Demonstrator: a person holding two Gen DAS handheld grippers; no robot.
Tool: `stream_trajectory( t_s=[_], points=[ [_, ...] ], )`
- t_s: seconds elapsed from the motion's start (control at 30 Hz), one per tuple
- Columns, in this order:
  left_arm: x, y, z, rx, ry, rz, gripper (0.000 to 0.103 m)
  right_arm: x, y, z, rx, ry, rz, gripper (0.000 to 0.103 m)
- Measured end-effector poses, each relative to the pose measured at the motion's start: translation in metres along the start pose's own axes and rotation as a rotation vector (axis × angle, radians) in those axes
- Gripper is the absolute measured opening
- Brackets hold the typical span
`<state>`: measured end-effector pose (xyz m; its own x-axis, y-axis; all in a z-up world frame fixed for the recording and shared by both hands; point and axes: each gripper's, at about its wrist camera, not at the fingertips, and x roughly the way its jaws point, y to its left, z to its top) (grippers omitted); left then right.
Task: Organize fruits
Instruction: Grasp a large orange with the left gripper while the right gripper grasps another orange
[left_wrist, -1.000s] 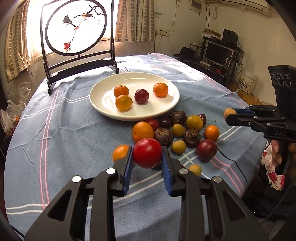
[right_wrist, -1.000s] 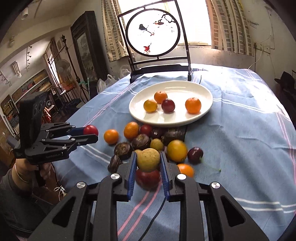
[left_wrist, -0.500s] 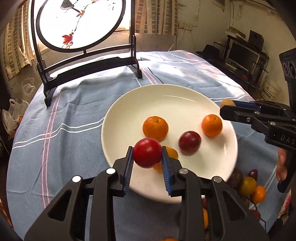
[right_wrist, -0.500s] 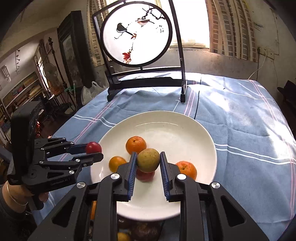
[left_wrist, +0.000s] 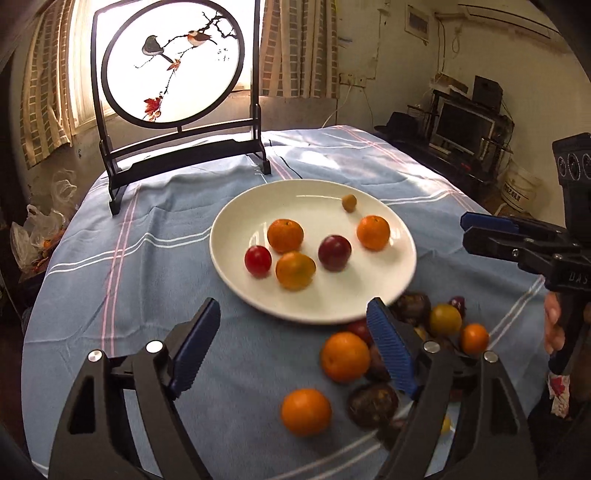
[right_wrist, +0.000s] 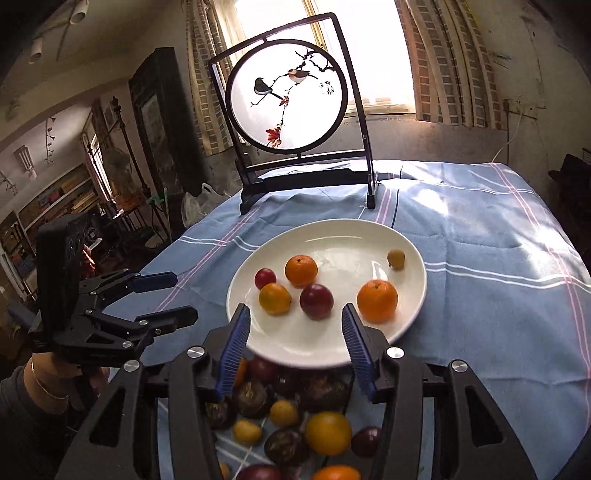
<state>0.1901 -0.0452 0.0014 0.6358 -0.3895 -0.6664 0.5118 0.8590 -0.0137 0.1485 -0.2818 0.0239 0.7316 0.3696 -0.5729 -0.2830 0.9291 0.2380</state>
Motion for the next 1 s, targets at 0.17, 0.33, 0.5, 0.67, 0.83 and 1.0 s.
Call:
stream_trajectory(
  t_s=[0.17, 0.33, 0.5, 0.67, 0.83, 1.0],
  points=[
    [-0.017, -0.014, -0.050, 0.058, 0.060, 0.033, 0.080, -0.035, -0.003, -0.052, 0.054, 0.015, -0.011, 0.062],
    [-0.010, -0.010, -0.077, 0.071, 0.105, 0.093, 0.080, -0.050, -0.002, -0.088, 0.076, 0.033, -0.028, 0.062],
    [0.007, -0.012, -0.069, 0.071, 0.115, 0.095, 0.067, -0.052, -0.005, -0.103, 0.092, 0.060, -0.044, 0.062],
    [0.036, -0.017, -0.065, 0.070, 0.192, 0.063, 0.037, -0.050, -0.009, -0.104, 0.073, 0.080, -0.086, 0.062],
    [0.027, -0.020, -0.067, 0.059, 0.144, 0.051, 0.037, -0.035, -0.013, -0.104, 0.058, 0.126, -0.121, 0.049],
    [0.012, -0.021, -0.072, 0.038, 0.110, 0.040, 0.037, -0.018, -0.011, -0.098, 0.041, 0.157, -0.158, 0.049]
  ],
)
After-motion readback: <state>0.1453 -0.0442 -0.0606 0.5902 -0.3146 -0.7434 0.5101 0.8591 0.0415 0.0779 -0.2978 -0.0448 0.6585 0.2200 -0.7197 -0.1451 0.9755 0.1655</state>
